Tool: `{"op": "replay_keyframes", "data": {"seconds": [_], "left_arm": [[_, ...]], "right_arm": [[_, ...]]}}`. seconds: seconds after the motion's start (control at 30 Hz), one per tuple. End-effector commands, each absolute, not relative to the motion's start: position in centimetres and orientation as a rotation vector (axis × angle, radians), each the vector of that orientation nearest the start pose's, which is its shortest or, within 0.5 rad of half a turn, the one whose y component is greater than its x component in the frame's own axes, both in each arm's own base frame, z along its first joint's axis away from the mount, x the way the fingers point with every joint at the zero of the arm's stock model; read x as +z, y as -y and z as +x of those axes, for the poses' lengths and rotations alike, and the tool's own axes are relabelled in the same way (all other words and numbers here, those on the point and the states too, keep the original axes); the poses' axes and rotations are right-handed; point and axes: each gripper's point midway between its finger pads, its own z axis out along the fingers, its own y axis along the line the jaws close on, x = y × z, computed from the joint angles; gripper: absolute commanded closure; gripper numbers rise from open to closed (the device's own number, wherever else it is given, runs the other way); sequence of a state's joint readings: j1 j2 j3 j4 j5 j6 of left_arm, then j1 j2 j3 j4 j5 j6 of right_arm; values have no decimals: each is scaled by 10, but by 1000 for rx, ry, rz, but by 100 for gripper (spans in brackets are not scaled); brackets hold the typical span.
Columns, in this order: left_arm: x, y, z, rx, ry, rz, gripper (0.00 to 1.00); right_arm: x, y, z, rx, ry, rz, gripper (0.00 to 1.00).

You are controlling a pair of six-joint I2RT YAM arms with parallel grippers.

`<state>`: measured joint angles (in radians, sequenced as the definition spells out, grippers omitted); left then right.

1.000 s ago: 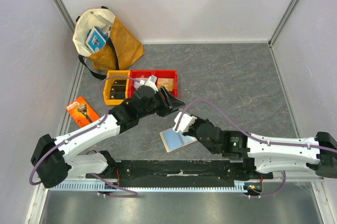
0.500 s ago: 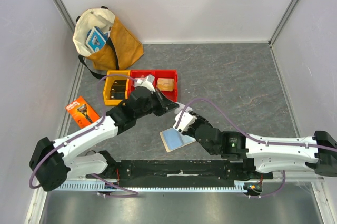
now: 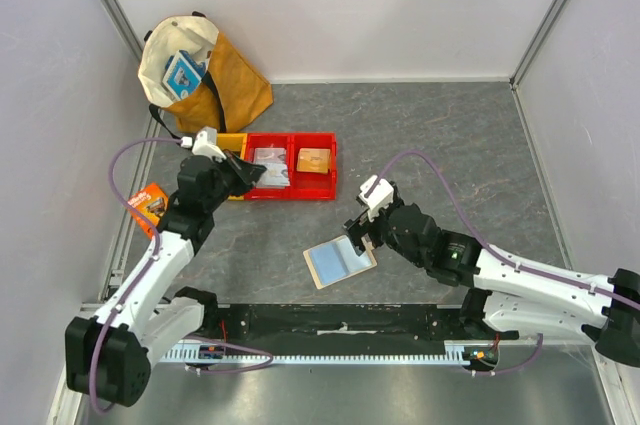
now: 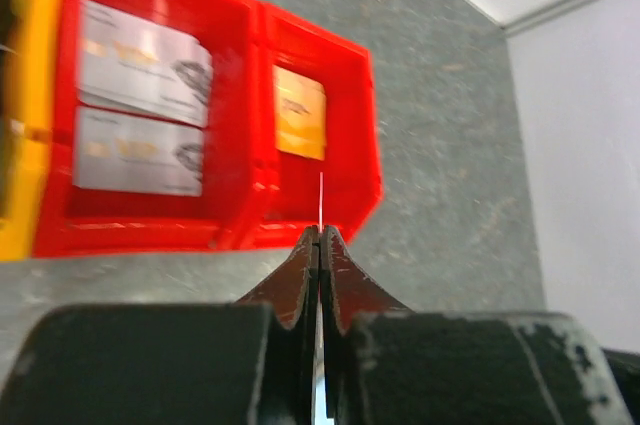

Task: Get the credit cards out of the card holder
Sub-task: Place the credit card in the storage box.

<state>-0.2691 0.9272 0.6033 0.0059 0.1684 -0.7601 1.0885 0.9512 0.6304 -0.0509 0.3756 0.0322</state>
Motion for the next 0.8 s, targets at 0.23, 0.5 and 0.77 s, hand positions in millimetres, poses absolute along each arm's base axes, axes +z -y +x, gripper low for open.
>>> {"op": "replay_keyframes", "data": {"seconds": [0.23, 0.5, 0.77], "left_arm": [[206, 107, 396, -662, -1952, -238, 98], [169, 110, 458, -633, -2082, -217, 98], [133, 122, 472, -702, -2197, -229, 98]], "right_arm": [[155, -270, 192, 576, -1897, -721, 2], [162, -257, 197, 536, -1882, -677, 2], [159, -254, 201, 515, -1895, -669, 2]]}}
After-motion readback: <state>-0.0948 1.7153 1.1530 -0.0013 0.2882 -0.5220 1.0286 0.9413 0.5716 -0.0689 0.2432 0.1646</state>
